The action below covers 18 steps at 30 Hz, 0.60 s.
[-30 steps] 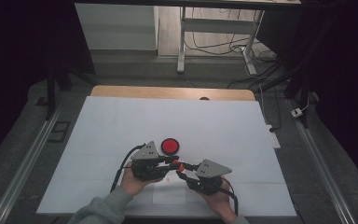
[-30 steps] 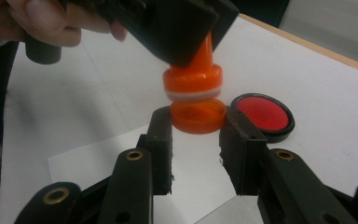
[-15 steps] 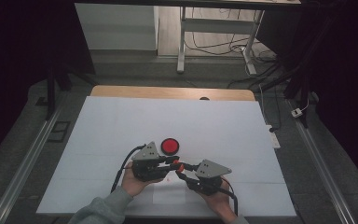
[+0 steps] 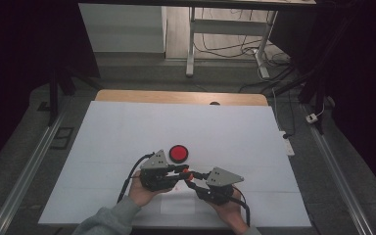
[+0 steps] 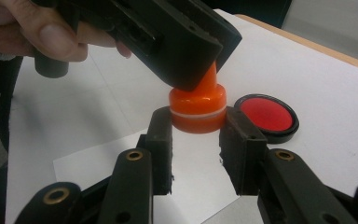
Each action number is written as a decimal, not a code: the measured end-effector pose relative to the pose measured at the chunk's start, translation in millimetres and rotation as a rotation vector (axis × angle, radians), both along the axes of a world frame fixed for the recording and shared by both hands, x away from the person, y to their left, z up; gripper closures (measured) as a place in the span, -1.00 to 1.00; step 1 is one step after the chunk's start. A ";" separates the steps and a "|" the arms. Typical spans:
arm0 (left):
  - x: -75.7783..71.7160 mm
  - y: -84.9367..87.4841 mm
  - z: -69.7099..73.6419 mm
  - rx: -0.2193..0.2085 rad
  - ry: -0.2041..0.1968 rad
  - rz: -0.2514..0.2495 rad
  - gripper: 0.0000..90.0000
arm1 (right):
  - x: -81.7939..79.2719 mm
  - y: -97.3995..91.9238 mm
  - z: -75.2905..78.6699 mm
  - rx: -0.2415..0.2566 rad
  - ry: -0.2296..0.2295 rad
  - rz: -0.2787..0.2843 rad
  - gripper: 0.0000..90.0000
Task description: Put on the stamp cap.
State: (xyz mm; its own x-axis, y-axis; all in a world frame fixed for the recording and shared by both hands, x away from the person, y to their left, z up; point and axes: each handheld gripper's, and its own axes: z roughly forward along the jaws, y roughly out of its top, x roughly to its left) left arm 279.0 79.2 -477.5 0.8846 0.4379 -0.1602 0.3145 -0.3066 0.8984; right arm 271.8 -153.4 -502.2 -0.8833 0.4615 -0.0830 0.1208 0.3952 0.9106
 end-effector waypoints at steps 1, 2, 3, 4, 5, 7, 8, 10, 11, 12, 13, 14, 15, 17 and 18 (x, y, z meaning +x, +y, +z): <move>0.1 0.2 -0.1 0.000 0.001 -0.001 0.61 | -0.4 0.5 -0.3 0.002 0.000 0.003 0.44; 0.3 0.4 -0.2 -0.002 0.003 -0.001 0.61 | -0.5 0.4 -0.3 0.000 -0.001 0.003 0.44; 0.6 0.4 -0.3 -0.004 0.004 -0.001 0.61 | -0.5 0.3 -0.3 0.002 0.000 0.003 0.44; 0.5 0.3 -0.1 -0.003 0.003 0.000 0.61 | -0.5 0.4 -0.2 0.001 0.000 0.002 0.44; 0.3 0.4 0.1 -0.005 0.002 0.000 0.61 | -0.5 0.4 -0.1 0.001 -0.002 0.002 0.44; 0.1 0.9 0.1 -0.009 0.004 0.000 0.61 | -1.1 0.5 0.4 0.004 -0.004 0.000 0.44; 0.0 0.9 -0.1 -0.010 0.005 -0.001 0.61 | -1.3 0.5 0.5 0.001 -0.009 0.000 0.44; 0.2 0.8 -0.2 -0.014 0.006 0.000 0.61 | -2.0 0.7 0.6 0.002 -0.012 -0.004 0.44; 0.5 0.8 -0.5 -0.015 0.008 -0.001 0.61 | -2.0 0.5 0.6 0.003 -0.012 -0.006 0.44; 0.6 0.8 -0.8 -0.015 0.011 -0.002 0.61 | -2.3 0.5 0.6 0.000 -0.015 -0.007 0.44; 0.5 0.7 -1.1 -0.018 0.013 -0.002 0.61 | -2.8 0.5 0.7 -0.004 -0.015 -0.009 0.44; 0.2 0.7 -1.1 -0.020 0.012 -0.002 0.61 | -3.2 0.5 0.9 -0.009 -0.019 -0.009 0.44; -0.6 0.8 -0.8 -0.021 0.008 -0.001 0.62 | -3.8 0.5 1.5 -0.015 -0.027 -0.012 0.44; -1.4 1.8 -0.2 -0.023 0.004 -0.004 0.62 | -4.8 1.0 2.6 -0.018 -0.036 -0.007 0.44; -1.4 2.3 -0.4 -0.024 0.008 -0.003 0.62 | -5.5 1.5 3.0 -0.022 -0.043 -0.009 0.44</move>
